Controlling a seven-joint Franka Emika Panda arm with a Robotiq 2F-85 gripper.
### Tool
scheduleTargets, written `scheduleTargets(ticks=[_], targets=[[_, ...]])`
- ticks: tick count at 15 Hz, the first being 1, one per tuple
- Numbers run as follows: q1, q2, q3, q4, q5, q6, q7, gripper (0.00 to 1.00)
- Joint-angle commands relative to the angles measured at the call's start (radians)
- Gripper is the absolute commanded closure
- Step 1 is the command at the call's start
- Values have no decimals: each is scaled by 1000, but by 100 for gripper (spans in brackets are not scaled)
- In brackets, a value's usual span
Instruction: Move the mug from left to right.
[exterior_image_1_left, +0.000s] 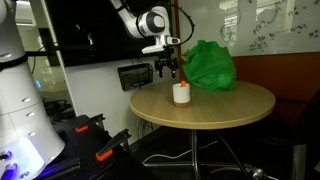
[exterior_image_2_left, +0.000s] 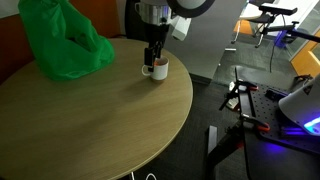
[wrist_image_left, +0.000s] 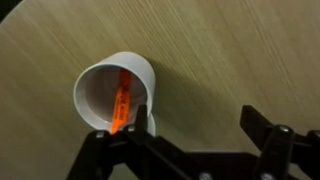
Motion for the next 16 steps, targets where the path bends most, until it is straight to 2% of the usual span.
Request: scheduleTargets(ticks=[1, 10, 11, 12, 16], targets=[[1, 20, -19, 8, -19, 0, 28, 0], [1, 92, -42, 16, -17, -7, 36, 2], [2, 98, -44, 18, -18, -6, 35, 11], [1, 102, -45, 21, -18, -6, 32, 26], [4, 110, -51, 27, -27, -3, 31, 56]])
